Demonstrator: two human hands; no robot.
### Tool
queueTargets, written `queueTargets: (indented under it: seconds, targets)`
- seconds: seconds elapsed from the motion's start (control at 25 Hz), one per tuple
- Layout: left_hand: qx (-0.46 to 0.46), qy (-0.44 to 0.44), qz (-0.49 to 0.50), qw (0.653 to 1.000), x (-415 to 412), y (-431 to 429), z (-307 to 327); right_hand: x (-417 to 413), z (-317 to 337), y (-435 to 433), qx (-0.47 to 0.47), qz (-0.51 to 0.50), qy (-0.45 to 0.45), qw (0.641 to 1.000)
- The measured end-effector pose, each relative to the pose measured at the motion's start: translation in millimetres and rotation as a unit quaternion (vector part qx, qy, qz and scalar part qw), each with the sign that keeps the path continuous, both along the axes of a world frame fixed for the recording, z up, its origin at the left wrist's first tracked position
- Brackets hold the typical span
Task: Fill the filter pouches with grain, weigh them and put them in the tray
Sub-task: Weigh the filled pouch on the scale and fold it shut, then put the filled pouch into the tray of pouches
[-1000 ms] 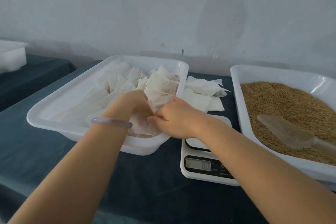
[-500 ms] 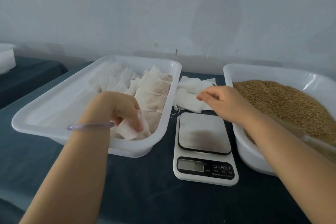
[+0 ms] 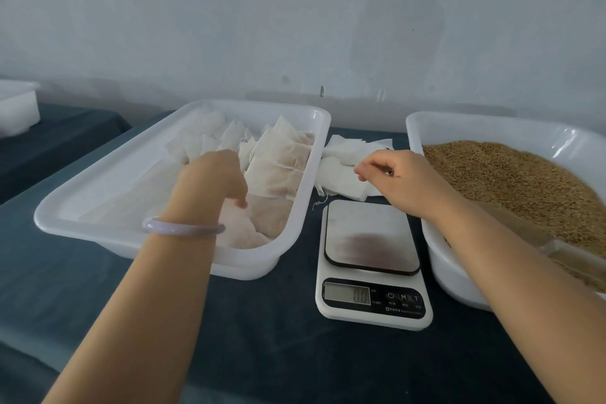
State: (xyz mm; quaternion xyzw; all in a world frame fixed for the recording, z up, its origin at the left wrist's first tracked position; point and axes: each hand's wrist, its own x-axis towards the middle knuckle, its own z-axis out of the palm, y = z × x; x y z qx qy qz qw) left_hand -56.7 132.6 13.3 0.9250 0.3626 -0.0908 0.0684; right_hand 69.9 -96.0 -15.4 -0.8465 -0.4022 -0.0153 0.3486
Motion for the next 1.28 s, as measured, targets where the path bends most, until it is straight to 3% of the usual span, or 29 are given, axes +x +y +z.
queueTargets:
  seconds: [0.08,0.2,0.32,0.44,0.56,0.76,1.08,1.28]
  targets:
    - [0.026,-0.143,-0.043,0.988,13,-11,6,-1,0,2,-0.011,-0.011,0.004,1.000]
    - [-0.061,-0.291,-0.223,0.928,33,-52,16,-4,1,5,-0.088,-0.033,0.003,0.996]
    - [-0.083,-0.239,-0.334,0.908,48,-83,9,-5,2,10,-0.235,-0.034,-0.034,0.971]
    - [-0.046,-0.127,-0.359,0.923,58,-86,-16,7,4,29,-0.422,-0.030,-0.040,0.905]
    - [0.013,-0.111,-0.376,0.920,59,-83,-28,25,1,56,-0.522,-0.013,-0.042,0.852]
    - [-0.073,-0.202,-0.347,0.913,53,-80,-30,56,-12,86,-0.469,-0.039,-0.009,0.882]
    - [-0.096,-0.211,-0.354,0.906,56,-78,-32,84,-47,87,-0.439,-0.099,-0.042,0.892]
    - [-0.102,-0.226,-0.347,0.905,54,-78,-32,77,-16,87,-0.458,-0.071,-0.018,0.886]
